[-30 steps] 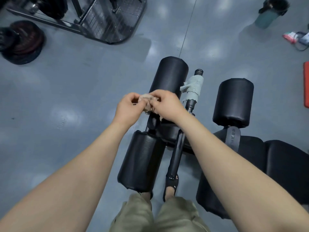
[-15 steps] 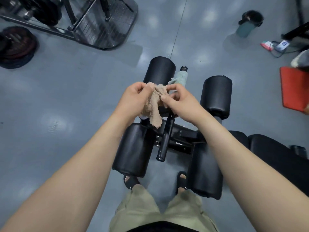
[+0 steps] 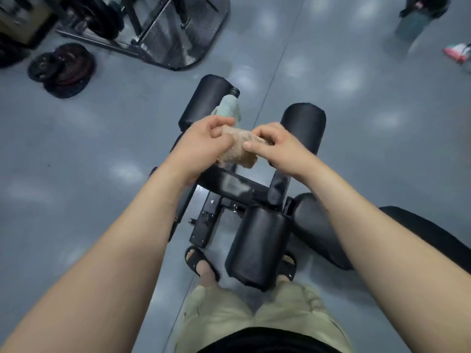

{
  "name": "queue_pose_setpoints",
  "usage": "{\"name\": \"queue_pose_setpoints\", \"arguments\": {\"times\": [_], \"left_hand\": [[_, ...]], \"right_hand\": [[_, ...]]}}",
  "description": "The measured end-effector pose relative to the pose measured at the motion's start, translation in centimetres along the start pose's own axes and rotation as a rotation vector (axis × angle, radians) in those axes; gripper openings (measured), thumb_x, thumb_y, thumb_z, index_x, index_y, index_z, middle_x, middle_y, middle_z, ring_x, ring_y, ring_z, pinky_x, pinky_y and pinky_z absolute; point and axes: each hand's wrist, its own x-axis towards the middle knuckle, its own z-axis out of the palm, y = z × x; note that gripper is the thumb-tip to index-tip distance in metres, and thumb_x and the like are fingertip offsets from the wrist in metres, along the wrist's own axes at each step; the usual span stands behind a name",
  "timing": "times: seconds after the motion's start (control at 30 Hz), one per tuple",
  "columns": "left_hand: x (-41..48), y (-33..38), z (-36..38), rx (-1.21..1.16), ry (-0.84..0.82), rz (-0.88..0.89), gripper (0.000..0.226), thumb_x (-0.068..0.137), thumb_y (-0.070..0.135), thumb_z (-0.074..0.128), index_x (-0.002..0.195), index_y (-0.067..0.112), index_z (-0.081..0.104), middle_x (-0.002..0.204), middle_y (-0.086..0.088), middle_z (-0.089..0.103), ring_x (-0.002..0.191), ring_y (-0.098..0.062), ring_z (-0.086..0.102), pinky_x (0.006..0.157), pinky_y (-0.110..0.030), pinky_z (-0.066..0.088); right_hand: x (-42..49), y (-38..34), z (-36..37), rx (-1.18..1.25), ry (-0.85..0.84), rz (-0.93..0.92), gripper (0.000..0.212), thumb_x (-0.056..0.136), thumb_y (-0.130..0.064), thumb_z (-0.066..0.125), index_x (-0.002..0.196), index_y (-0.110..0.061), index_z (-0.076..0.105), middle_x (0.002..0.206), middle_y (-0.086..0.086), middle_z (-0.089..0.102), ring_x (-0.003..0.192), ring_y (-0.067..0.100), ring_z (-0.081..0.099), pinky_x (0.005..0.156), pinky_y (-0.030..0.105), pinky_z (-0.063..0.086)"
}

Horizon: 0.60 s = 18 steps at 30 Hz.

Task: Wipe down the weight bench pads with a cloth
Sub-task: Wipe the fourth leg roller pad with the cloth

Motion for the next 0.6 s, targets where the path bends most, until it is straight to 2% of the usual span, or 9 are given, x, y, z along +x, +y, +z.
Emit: {"name": "queue_pose_setpoints", "arguments": {"times": [0.07, 0.13, 0.17, 0.23, 0.27, 0.3, 0.37, 0.5, 0.6], "left_hand": [[-0.7, -0.1, 2.3, 0.115, 0.053, -0.009, 0.028, 0.084, 0.017, 0.066, 0.109, 0.027, 0.07, 0.091, 0.003, 0.077, 0.081, -0.017, 0.072, 0.08, -0.031, 0.055], [-1.0, -0.2, 4.8, 0.181, 0.127, -0.01, 0.01, 0.086, 0.019, 0.071, 0.096, 0.023, 0.072, 0.076, 0.011, 0.071, 0.066, -0.006, 0.062, 0.067, -0.02, 0.048], [-0.9, -0.2, 6.1, 0.174, 0.149, -0.021, 0.003, 0.088, 0.021, 0.072, 0.091, 0.02, 0.072, 0.069, 0.014, 0.065, 0.06, -0.002, 0.055, 0.061, -0.016, 0.043], [-0.3, -0.6, 7.7, 0.143, 0.175, -0.058, 0.01, 0.089, 0.026, 0.072, 0.082, 0.02, 0.07, 0.06, 0.017, 0.056, 0.055, 0.0, 0.046, 0.055, -0.014, 0.037], [0.2, -0.8, 8.7, 0.132, 0.168, -0.075, 0.013, 0.09, 0.029, 0.072, 0.079, 0.022, 0.068, 0.058, 0.018, 0.055, 0.054, -0.001, 0.046, 0.055, -0.015, 0.037], [0.6, -0.9, 9.5, 0.135, 0.156, -0.088, 0.016, 0.09, 0.031, 0.071, 0.077, 0.024, 0.066, 0.057, 0.019, 0.054, 0.055, -0.002, 0.045, 0.057, -0.017, 0.038], [1.8, -1.2, 11.5, 0.178, 0.115, -0.11, 0.015, 0.091, 0.035, 0.07, 0.079, 0.027, 0.065, 0.063, 0.018, 0.056, 0.057, -0.003, 0.047, 0.058, -0.017, 0.039], [4.0, -2.1, 14.0, 0.249, 0.138, -0.193, 0.016, 0.095, 0.039, 0.063, 0.104, 0.026, 0.065, 0.092, 0.013, 0.065, 0.075, 0.001, 0.057, 0.06, -0.013, 0.04], [5.5, -4.0, 15.7, 0.255, 0.222, -0.253, 0.021, 0.093, 0.033, 0.061, 0.111, 0.023, 0.061, 0.096, 0.011, 0.062, 0.091, -0.009, 0.062, 0.076, -0.022, 0.048]], "right_hand": [[-0.5, 1.2, -1.9, -0.026, 0.02, 0.021, 0.008, 0.089, -0.03, 0.076, 0.086, -0.025, 0.07, 0.119, -0.001, 0.052, 0.116, 0.004, 0.047, 0.097, 0.019, 0.038], [-1.1, 1.9, -3.7, -0.032, 0.01, 0.047, 0.009, 0.089, -0.027, 0.075, 0.084, -0.024, 0.069, 0.129, -0.003, 0.051, 0.122, 0.002, 0.047, 0.102, 0.019, 0.034], [-1.5, 2.2, -4.5, -0.008, -0.003, 0.061, 0.009, 0.09, -0.025, 0.073, 0.083, -0.021, 0.068, 0.125, -0.004, 0.055, 0.116, 0.003, 0.054, 0.098, 0.021, 0.038], [-2.4, 2.5, -5.5, 0.099, -0.04, 0.105, 0.012, 0.091, -0.022, 0.071, 0.09, -0.012, 0.063, 0.094, -0.004, 0.065, 0.08, 0.009, 0.062, 0.07, 0.022, 0.047], [-2.8, 2.9, -6.1, 0.141, -0.045, 0.121, 0.016, 0.091, -0.022, 0.07, 0.093, -0.01, 0.059, 0.079, -0.003, 0.062, 0.066, 0.012, 0.057, 0.056, 0.022, 0.044], [-3.1, 3.4, -6.4, 0.148, -0.039, 0.124, 0.019, 0.09, -0.023, 0.071, 0.094, -0.011, 0.056, 0.073, -0.002, 0.06, 0.061, 0.013, 0.053, 0.05, 0.022, 0.04], [-3.6, 5.2, -7.4, 0.128, 0.017, 0.137, 0.019, 0.087, -0.023, 0.071, 0.093, -0.017, 0.055, 0.076, -0.004, 0.061, 0.064, 0.012, 0.054, 0.05, 0.021, 0.04], [-3.3, 8.9, -9.7, 0.227, 0.199, 0.288, 0.019, 0.08, -0.027, 0.068, 0.098, -0.026, 0.063, 0.094, 0.0, 0.071, 0.077, 0.017, 0.067, 0.058, 0.032, 0.05], [-2.3, 11.5, -11.8, 0.314, 0.372, 0.408, 0.024, 0.079, -0.026, 0.064, 0.102, -0.021, 0.07, 0.093, 0.001, 0.075, 0.078, 0.017, 0.07, 0.062, 0.035, 0.052]]}}
